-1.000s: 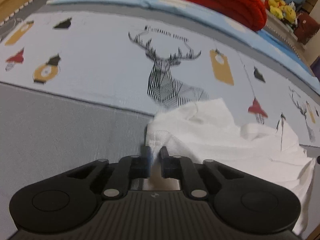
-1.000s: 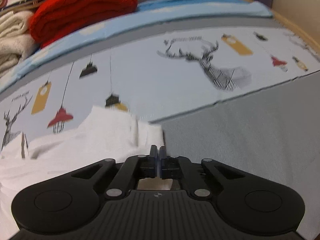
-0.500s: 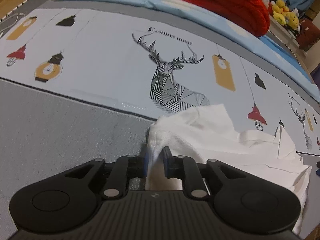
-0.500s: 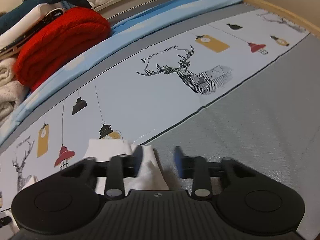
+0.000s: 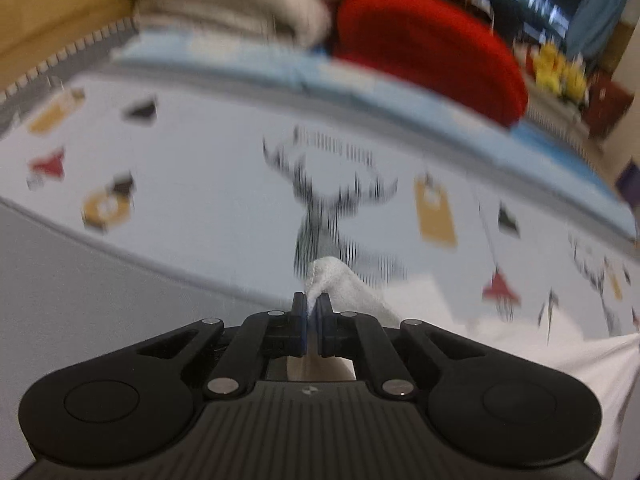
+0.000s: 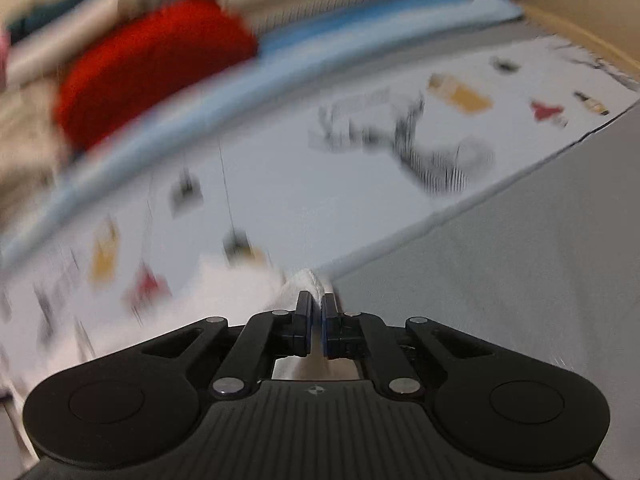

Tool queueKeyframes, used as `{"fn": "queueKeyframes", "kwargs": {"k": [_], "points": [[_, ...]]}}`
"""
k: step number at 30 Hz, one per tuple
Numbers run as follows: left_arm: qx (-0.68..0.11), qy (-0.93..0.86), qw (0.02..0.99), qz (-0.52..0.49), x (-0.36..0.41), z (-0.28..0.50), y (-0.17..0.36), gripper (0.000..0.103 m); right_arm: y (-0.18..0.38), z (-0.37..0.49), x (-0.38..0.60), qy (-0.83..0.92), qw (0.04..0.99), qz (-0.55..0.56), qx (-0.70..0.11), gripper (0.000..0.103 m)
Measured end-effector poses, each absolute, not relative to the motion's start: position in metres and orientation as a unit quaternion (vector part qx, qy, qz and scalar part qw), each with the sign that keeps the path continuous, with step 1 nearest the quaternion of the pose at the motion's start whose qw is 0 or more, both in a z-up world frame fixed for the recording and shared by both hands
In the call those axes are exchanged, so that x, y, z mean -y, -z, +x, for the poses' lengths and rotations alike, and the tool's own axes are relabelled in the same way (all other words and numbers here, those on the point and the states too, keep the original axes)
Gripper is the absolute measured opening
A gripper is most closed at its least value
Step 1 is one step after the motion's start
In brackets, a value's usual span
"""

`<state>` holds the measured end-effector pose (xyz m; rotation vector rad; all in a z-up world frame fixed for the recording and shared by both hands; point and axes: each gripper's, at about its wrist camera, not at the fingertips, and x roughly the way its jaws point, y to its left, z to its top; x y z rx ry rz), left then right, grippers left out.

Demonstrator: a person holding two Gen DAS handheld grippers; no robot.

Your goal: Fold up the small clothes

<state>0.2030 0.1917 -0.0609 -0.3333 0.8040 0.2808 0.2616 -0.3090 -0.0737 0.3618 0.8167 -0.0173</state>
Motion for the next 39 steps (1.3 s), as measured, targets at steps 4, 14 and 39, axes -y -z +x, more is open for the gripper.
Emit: {"fn": "queueKeyframes", "kwargs": {"k": [4,14,39], "points": [[-0.385,-0.141,0.895,-0.178,-0.195,0.212,0.064,0.004,0.059,0.262,0.31,0.02,0.925,0.193,-0.328,0.003],[-0.376,-0.165,0.89,-0.197,-0.205,0.217,0.066,0.045,0.061,0.276,0.296,0.047,0.935,0.177,-0.303,0.015],[-0.605,0.016,0.792,-0.08,-0.17,0.113,0.132,0.012,0.127,0.197,0.301,-0.04,0.787,0.02,-0.616,0.046]]}}
